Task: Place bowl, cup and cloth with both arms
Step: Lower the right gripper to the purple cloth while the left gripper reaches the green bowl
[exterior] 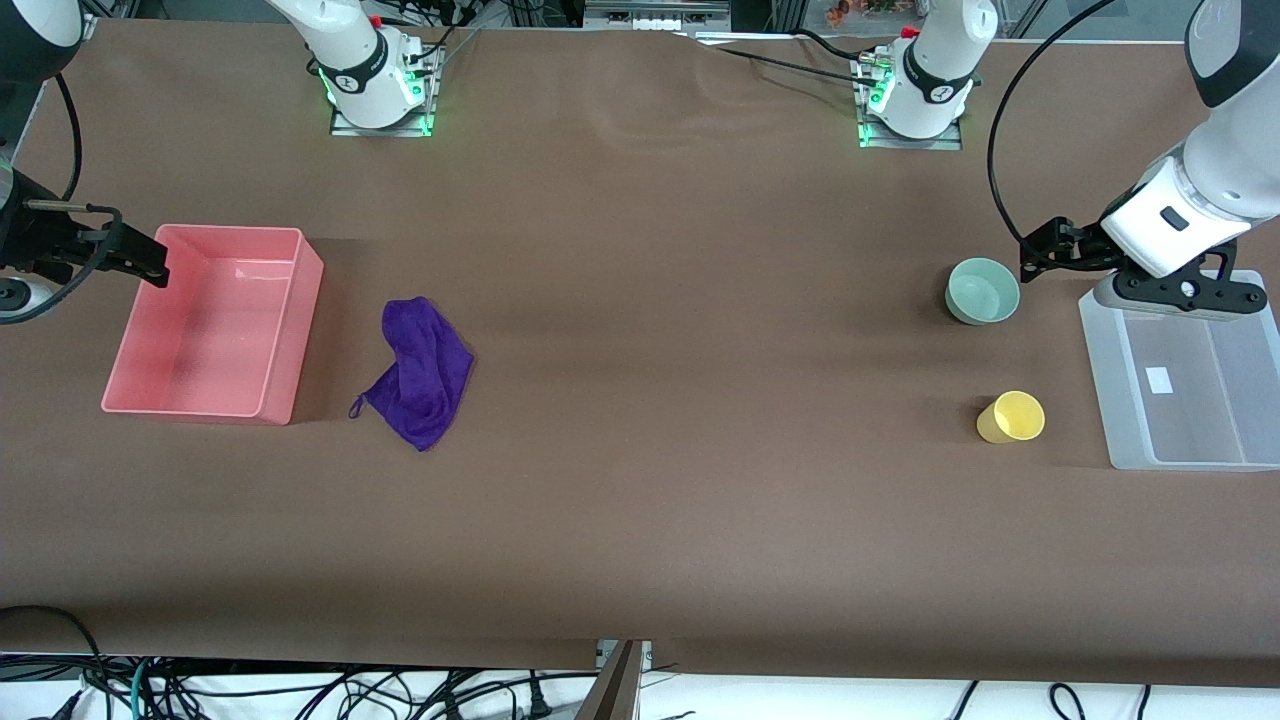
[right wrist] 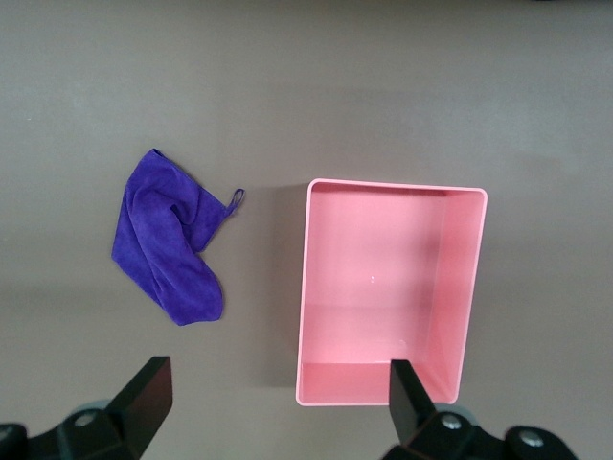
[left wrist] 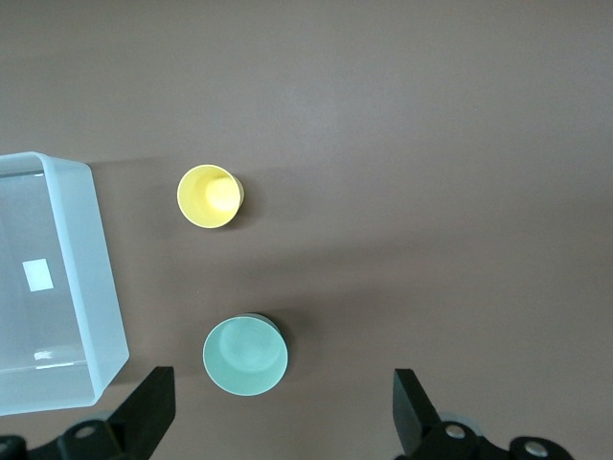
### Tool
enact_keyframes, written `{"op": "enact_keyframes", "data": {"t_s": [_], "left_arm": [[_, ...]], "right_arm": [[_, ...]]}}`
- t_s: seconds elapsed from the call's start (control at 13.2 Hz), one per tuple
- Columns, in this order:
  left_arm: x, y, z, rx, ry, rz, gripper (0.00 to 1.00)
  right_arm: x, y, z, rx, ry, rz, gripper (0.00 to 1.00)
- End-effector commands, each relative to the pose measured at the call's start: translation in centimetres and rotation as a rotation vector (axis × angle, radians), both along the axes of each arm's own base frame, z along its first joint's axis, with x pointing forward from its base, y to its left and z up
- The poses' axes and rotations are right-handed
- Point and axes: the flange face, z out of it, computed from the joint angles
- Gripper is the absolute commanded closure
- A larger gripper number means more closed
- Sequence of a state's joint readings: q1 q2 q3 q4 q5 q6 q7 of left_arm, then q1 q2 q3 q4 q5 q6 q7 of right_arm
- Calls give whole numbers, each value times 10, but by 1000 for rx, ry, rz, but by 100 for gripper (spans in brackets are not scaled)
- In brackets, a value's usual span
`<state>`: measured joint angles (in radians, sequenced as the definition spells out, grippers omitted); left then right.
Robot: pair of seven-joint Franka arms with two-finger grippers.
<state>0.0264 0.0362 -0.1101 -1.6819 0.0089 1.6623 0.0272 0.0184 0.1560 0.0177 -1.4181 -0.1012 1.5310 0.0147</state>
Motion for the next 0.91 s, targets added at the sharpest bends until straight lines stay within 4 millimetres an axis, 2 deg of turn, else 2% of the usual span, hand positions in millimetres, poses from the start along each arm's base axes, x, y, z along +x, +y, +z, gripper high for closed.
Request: {"op": "enact_keyframes", "data": {"t_s": [0.0,0.53,0.83], "left_arm": [[-2,1,7,-6,3,8,0],[-2,3,3,-5,14,-3,0],[1,21,-24,-11,80,-49,0]], "right_arm": [[0,-3,-2,-6,-2,13,0],[1,4,-4,-2,-1,15,0],[1,4,-4,-6,4,21,0]]}}
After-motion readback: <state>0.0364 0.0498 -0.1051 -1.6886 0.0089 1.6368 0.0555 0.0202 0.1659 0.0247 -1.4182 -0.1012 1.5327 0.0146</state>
